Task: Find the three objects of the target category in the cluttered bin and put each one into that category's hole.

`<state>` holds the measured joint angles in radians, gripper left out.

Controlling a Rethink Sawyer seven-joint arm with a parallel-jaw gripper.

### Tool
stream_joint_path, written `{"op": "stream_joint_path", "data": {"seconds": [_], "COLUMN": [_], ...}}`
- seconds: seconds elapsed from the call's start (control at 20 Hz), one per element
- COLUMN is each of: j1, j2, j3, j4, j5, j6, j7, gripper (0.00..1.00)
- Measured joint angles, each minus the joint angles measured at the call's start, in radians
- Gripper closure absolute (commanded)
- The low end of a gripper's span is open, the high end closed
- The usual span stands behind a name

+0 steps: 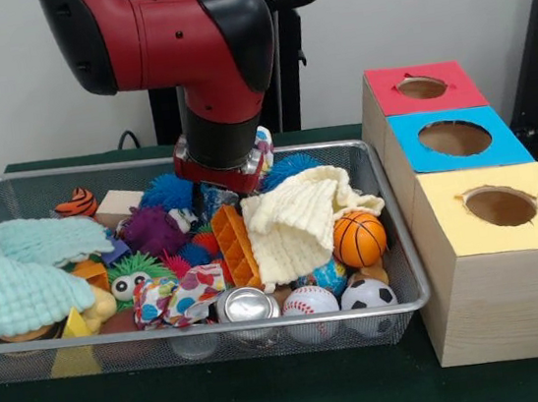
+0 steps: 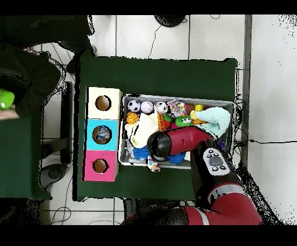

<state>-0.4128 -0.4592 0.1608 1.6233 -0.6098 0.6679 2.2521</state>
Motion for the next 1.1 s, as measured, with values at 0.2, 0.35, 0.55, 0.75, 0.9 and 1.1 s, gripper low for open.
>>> {"op": "stream_joint_path", "data": {"seconds": [0.2,0.35,0.55,0.75,0.9,1.1], "j1": [-0.008,-0.015,-0.043,-0.076,-0.090,-0.103], "j2": [0.001,0.001,0.004,0.006,0.008,0.009], "j3": [0.001,0.002,0.010,0.021,0.028,0.038], "j4": [0.000,0.000,0.000,0.000,0.000,0.000], "j5": [0.012,0.017,0.031,0.052,0.060,0.077], "j6": [0.000,0.000,0.000,0.000,0.000,0.000], "j7": [0.000,0.000,0.000,0.000,0.000,0.000], "gripper": [1.00,1.00,1.00,1.00,1.00,1.00]}}
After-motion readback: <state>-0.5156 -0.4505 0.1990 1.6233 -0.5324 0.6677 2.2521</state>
